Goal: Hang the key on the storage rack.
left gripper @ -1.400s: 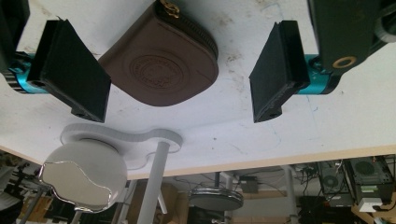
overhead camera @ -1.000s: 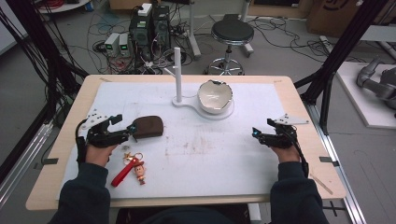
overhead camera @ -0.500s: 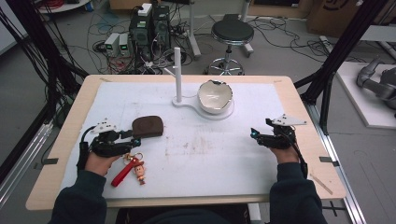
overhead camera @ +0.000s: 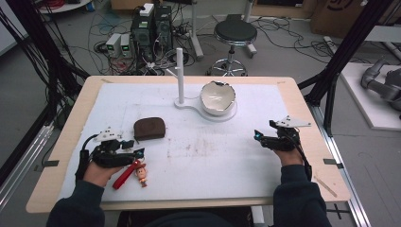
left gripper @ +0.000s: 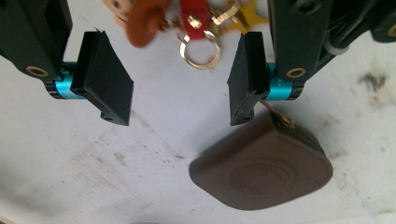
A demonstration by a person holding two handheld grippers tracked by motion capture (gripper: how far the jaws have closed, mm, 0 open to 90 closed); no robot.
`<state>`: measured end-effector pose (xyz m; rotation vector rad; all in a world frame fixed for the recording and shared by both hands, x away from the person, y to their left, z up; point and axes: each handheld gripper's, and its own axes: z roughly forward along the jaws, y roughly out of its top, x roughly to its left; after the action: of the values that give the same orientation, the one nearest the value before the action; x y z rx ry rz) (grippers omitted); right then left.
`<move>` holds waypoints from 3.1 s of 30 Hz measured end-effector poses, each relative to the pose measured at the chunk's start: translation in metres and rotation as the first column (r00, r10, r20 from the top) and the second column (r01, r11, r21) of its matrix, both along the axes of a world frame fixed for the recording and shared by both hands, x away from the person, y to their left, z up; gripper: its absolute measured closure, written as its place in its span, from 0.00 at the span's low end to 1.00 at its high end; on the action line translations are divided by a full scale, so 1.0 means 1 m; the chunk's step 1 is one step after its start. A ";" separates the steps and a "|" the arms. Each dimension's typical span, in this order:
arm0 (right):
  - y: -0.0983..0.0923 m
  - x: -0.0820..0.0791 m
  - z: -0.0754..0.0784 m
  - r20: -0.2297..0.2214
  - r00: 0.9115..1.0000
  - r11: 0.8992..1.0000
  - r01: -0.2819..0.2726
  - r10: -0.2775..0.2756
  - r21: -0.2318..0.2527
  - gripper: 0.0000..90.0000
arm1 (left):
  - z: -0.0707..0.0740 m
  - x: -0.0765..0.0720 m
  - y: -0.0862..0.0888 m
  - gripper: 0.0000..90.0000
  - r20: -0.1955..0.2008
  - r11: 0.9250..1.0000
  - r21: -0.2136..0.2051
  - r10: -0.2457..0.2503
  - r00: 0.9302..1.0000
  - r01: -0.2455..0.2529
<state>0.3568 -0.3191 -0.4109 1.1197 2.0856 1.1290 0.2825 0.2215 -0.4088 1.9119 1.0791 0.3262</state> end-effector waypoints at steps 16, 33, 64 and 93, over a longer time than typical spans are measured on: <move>0.001 0.001 0.000 -0.002 1.000 1.000 -0.009 0.009 -0.002 0.27 | -0.024 -0.022 -0.029 0.54 -0.108 0.986 0.167 0.040 0.993 -0.021; 0.002 0.002 -0.001 -0.012 1.000 1.000 -0.006 0.005 -0.008 0.27 | -0.021 0.031 -0.039 0.73 -0.032 0.981 0.098 -0.165 0.986 0.168; 0.001 0.002 -0.003 -0.022 1.000 1.000 -0.007 0.006 -0.017 0.27 | -0.028 0.019 -0.069 0.69 -0.059 0.960 0.265 -0.081 0.995 0.093; -0.004 0.002 -0.001 -0.006 1.000 1.000 -0.002 0.002 -0.003 0.28 | 0.099 0.071 -0.031 0.75 0.228 0.987 -0.124 -0.075 0.971 0.105</move>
<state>0.3589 -0.3228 -0.4118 1.1219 2.0928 1.1242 0.3539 0.1902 -0.3094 1.7512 0.8417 0.3953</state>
